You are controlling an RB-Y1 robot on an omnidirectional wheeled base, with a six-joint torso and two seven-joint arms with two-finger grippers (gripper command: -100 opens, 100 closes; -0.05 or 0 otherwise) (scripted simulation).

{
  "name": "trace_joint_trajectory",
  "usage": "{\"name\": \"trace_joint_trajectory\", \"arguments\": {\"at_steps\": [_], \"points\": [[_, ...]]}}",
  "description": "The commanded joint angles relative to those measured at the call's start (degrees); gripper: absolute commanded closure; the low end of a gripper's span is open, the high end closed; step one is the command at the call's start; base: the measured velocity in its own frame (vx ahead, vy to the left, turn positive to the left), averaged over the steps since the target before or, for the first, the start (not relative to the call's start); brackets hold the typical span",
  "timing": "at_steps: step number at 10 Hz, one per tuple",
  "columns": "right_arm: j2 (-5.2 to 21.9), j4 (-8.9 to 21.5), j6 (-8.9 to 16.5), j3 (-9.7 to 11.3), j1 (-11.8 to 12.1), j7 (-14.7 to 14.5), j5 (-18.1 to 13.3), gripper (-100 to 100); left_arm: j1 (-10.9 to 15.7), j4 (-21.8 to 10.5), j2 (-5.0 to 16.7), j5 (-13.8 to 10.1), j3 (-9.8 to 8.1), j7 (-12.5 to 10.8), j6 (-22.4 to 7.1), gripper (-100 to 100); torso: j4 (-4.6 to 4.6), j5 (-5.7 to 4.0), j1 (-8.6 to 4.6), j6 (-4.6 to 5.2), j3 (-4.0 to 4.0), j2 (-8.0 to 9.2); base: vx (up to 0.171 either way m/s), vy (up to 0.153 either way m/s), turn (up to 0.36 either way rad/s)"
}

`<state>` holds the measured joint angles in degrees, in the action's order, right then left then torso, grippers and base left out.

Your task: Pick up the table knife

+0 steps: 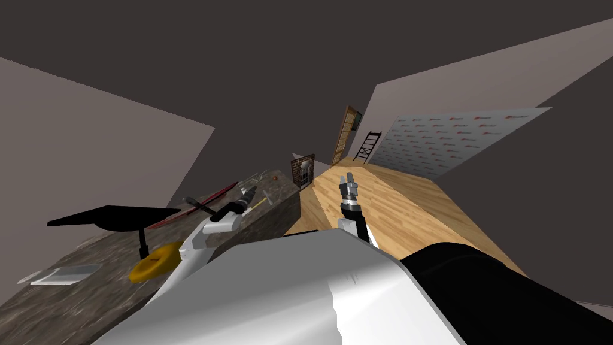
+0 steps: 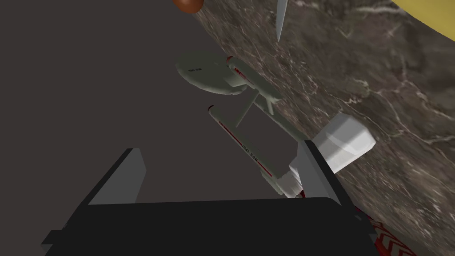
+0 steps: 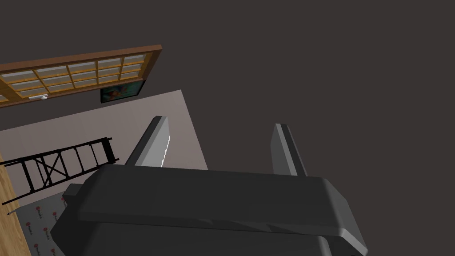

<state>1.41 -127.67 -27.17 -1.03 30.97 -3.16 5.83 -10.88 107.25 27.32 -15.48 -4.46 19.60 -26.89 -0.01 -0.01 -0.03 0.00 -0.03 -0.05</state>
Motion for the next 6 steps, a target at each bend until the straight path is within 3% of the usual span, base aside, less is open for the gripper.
{"name": "trace_joint_trajectory", "arguments": {"at_steps": [1, 2, 3, 6], "points": [[0.0, 0.0, 0.0, 0.0, 0.0, 0.0, 0.0, 0, 1.0, -1.1, 0.7, -0.5, -0.23, 0.8, -2.9, -100, 0.0, 0.0, 0.0, 0.0, 0.0, 0.0, 0.011, -0.003, -0.097], [0.0, 0.0, 0.0, 0.0, 0.0, 0.0, 0.0, 0, 1.0, -1.1, 0.7, -0.5, -0.23, 0.8, -3.4, -100, 0.0, 0.01, 0.01, -0.03, 0.0, 0.0, 0.006, 0.0, 0.006], [0.0, 0.0, 0.0, 0.0, 0.0, 0.0, 0.0, 0, 2.4, -2.8, 2.2, -1.8, -0.82, 2.2, -5.7, -100, 0.0, 0.01, 0.02, -0.04, 0.01, 0.01, 0.015, -0.009, -0.172], [0.0, 0.0, 0.0, 0.0, 0.0, 0.0, 0.0, 0, 3.9, -4.5, 3.6, -3.0, -1.42, 3.6, -10.7, -100, -0.01, 0.0, -0.01, -0.01, -0.02, -0.04, 0.018, -0.006, -0.11]]}}
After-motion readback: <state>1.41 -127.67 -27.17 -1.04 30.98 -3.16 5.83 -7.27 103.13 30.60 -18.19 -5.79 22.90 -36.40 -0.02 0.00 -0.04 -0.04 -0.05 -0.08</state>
